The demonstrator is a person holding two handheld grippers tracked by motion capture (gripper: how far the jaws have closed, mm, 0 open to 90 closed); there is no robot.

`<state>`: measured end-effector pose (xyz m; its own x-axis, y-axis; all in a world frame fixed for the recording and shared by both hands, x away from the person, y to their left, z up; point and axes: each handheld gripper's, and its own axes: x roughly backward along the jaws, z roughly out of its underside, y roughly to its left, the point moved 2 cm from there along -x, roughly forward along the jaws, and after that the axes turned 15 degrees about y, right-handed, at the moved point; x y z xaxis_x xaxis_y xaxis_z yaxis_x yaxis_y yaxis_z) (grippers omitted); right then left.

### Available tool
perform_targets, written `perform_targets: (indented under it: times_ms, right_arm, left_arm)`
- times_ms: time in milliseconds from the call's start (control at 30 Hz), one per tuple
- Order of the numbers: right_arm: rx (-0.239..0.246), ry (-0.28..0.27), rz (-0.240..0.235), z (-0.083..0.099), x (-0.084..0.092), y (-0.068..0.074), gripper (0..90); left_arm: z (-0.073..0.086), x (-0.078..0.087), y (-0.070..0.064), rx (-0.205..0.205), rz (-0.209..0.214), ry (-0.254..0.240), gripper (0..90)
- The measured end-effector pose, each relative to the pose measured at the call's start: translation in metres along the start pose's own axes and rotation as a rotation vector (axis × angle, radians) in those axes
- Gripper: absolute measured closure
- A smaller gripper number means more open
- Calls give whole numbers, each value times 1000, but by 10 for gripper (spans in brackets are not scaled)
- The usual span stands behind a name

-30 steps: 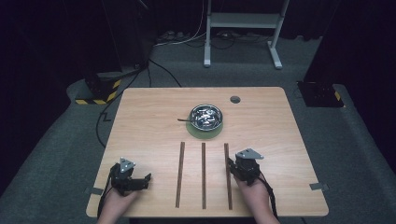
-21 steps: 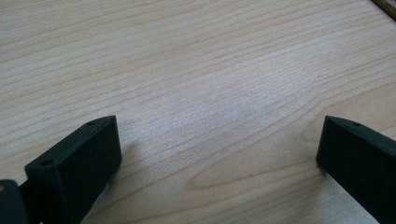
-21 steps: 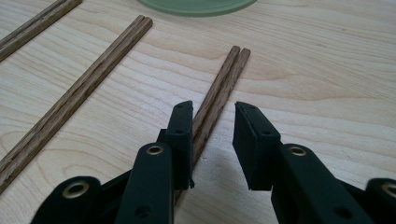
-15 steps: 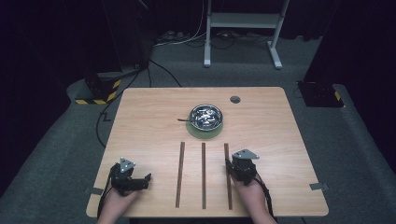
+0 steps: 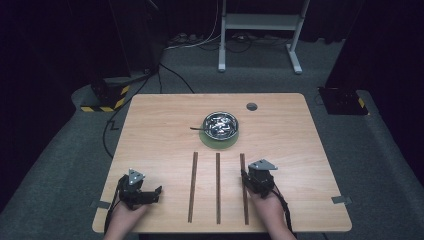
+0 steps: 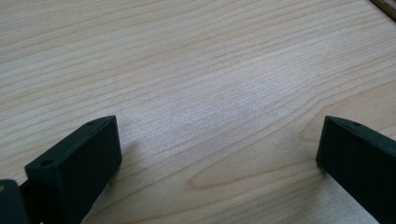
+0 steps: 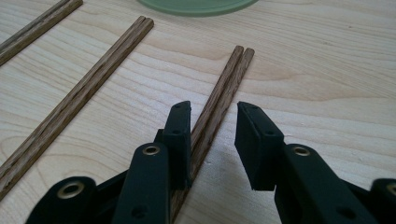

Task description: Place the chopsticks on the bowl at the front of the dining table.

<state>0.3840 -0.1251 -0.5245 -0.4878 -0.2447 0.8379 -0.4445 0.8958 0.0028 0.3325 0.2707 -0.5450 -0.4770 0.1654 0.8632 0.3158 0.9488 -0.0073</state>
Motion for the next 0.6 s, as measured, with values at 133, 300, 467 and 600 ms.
perform_targets:
  times_ms: [133, 300, 467, 600]
  right_arm:
    - [4, -5, 19, 2, -3, 1, 642]
    - [4, -2, 21, 5, -3, 1, 639]
    - [2, -8, 24, 5, -3, 1, 639]
    - [6, -8, 31, 6, -2, -1, 639]
  left_arm:
    - [0, 0, 0, 0, -1, 0, 2]
    - [0, 0, 0, 0, -2, 0, 2]
    - [0, 0, 0, 0, -1, 0, 2]
    - [0, 0, 0, 0, -2, 0, 2]
